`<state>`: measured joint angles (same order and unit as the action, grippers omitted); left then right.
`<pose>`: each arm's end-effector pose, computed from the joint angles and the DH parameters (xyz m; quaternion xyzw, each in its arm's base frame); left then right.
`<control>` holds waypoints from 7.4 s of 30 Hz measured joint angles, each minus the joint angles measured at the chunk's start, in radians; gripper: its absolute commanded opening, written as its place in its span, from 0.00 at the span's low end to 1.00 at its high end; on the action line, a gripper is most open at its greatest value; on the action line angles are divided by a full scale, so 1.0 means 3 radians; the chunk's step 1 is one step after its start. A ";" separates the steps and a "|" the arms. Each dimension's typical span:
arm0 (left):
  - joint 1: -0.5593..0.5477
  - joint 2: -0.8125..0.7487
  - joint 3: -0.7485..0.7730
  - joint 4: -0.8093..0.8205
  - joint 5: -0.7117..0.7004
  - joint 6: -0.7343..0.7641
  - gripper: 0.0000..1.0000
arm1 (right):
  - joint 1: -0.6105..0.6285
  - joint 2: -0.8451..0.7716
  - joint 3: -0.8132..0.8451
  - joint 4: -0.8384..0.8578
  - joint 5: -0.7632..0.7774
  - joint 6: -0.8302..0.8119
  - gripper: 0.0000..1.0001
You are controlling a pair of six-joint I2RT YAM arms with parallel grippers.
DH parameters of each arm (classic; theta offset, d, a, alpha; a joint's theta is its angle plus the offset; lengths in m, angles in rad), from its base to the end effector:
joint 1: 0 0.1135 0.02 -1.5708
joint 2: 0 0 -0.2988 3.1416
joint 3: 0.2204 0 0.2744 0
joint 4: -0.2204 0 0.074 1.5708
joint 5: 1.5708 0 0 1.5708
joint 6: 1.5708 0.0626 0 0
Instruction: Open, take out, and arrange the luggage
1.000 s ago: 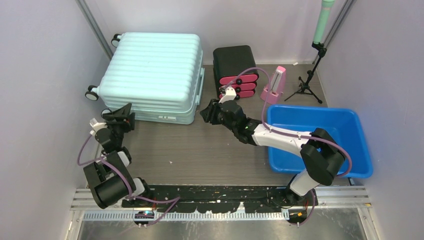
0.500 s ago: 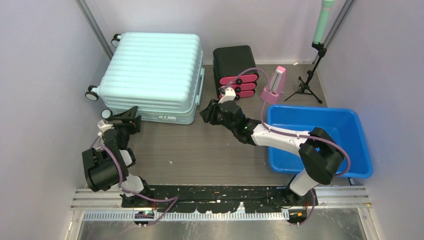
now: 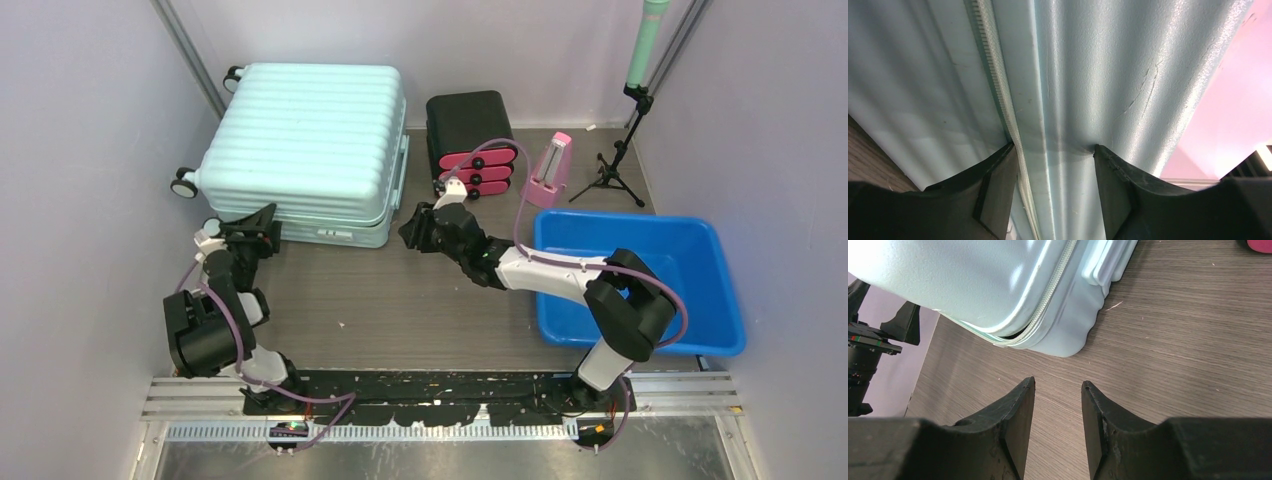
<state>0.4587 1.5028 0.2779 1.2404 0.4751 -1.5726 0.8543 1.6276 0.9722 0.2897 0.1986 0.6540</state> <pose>0.2607 0.0968 0.1821 -0.4911 0.5019 -0.5062 0.5006 0.2800 0.3028 0.2478 -0.0261 0.8213 0.3266 0.4670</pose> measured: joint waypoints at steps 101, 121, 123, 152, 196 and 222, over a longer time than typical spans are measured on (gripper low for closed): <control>-0.1007 0.1734 0.5009 -0.0571 -0.0486 0.1010 0.62 | 0.0456 0.1027 0.1062 -0.0684 0.1465 0.0835 0.00; -0.1127 0.1766 0.5356 -0.1124 -0.0670 0.0542 0.74 | 0.0462 0.0749 0.0585 -0.0295 0.1439 0.0552 0.00; -0.1137 0.1689 0.5356 -0.1348 -0.0683 0.0551 0.74 | 0.0462 0.0749 0.0584 -0.0292 0.1441 0.0547 0.00; -0.1399 0.1792 0.6332 -0.2931 -0.1462 0.0546 0.80 | 0.0469 0.0561 0.0211 0.0083 0.1377 0.0530 0.00; -0.1442 0.0656 0.5618 -0.4383 -0.1545 0.1382 0.57 | 0.0732 0.0326 -0.0022 -0.0029 0.1648 0.0435 0.00; -0.1596 0.1528 0.6043 -0.3106 -0.1277 0.1631 0.89 | 0.0829 0.0108 -0.0275 0.0072 0.1541 0.0192 0.00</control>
<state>-0.0200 1.9614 2.0907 0.3084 0.0921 -1.0832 1.1030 1.6600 0.8898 0.3115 0.6609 0.7116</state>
